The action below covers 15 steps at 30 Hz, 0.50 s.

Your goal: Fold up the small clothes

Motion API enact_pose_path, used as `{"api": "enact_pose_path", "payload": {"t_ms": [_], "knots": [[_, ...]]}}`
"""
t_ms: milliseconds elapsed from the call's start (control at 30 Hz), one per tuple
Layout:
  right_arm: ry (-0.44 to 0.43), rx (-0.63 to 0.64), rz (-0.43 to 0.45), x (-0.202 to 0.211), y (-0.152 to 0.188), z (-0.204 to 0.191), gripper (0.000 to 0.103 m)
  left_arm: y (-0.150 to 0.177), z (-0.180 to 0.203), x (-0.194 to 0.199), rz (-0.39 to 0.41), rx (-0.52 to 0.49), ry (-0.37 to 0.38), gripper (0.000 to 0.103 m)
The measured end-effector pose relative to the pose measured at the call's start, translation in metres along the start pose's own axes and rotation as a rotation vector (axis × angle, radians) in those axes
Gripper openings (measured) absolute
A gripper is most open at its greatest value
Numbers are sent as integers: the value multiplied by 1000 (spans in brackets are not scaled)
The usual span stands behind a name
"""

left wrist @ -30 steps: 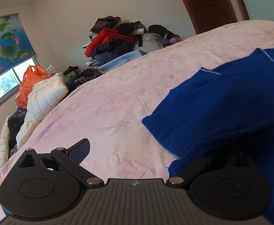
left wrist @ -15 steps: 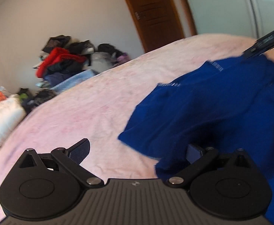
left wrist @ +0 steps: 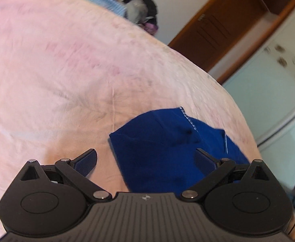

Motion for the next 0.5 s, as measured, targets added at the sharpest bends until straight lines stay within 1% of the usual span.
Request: {"api": "enact_pose_path", "payload": {"t_ms": [33, 67, 100, 133, 167, 200, 233, 267, 300, 367, 500], "knots": [[1, 2, 4, 3, 0, 0, 62, -1, -2, -4, 10, 23, 2, 102], [1, 0, 8, 6, 1, 1, 62, -1, -2, -4, 35, 28, -1, 92], [2, -3, 12, 9, 1, 2, 62, -1, -2, -6, 40, 39, -8, 79], [3, -6, 15, 11, 1, 3, 62, -2, -4, -10, 18, 59, -4, 46], [3, -7, 16, 14, 2, 4, 63, -1, -5, -15, -7, 78, 4, 28], [4, -6, 15, 17, 3, 5, 64, 0, -7, -18, -18, 84, -3, 23], [4, -5, 14, 20, 5, 6, 65, 0, -6, -19, -9, 68, -24, 14], [5, -4, 15, 23, 7, 7, 66, 0, -4, -19, -3, 48, -51, 7], [7, -5, 14, 26, 9, 9, 66, 0, -3, -17, 5, 31, -74, 6], [11, -9, 6, 32, 15, 13, 67, -5, 1, -11, 52, 4, -101, 5], [27, -22, -13, 46, 28, 23, 67, -35, 11, 0, 158, -100, -213, 5]]}}
Point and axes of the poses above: each gripper's, at about its wrist camera, not at the fingertips, and x roughly against the way its jaws point, z to its right, y to its underside, the point moved 2 cm from there along -x, roughly the way its jaws point, and after that the axes turned 9 degrees about -x, right-handed, at the moved point
